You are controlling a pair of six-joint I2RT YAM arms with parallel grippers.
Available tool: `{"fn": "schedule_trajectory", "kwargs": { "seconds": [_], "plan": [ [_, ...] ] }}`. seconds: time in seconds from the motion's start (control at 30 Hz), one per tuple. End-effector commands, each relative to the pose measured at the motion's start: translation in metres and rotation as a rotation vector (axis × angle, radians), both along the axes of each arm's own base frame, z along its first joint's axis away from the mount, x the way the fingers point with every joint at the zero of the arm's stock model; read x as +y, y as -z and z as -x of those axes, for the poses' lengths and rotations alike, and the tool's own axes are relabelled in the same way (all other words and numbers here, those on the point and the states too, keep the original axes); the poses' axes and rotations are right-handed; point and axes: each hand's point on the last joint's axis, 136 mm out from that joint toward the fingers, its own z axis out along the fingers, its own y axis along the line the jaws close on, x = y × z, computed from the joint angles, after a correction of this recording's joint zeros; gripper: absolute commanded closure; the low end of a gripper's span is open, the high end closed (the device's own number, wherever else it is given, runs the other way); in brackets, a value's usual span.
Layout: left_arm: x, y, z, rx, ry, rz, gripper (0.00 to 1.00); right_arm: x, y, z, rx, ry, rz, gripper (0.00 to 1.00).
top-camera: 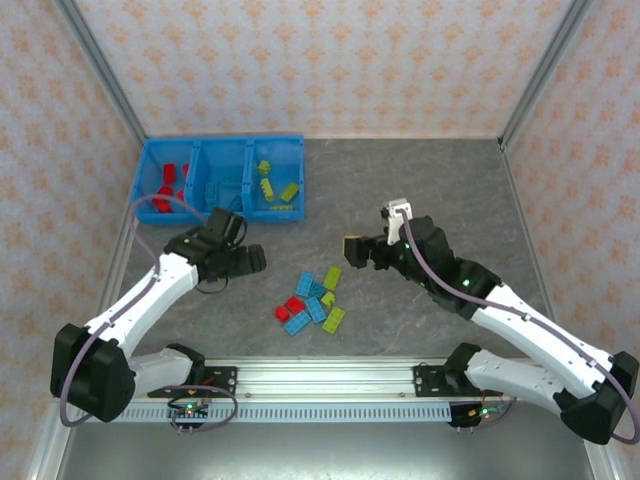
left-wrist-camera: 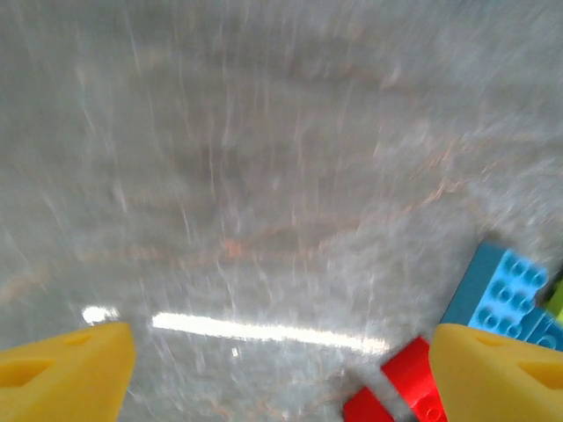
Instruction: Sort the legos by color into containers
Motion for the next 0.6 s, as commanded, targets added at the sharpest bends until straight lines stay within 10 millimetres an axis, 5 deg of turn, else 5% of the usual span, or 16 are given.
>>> {"fn": "schedule_trajectory", "kwargs": {
  "seconds": [0.0, 0.2, 0.57],
  "plan": [
    [-0.028, 0.010, 0.022, 0.026, -0.145, 0.115, 0.15, -0.014, 0.015, 0.006, 0.059, 0.056, 0.020, 0.01],
    [-0.071, 0.034, 0.049, 0.084, -0.077, 0.140, 0.20, -0.008, 0.028, 0.007, 0.100, 0.047, 0.005, 0.01],
    [-0.078, 0.070, 0.055, 0.174, -0.031, 0.067, 0.42, -0.009, 0.042, 0.008, 0.136, 0.063, 0.018, 0.01]
  ]
}}
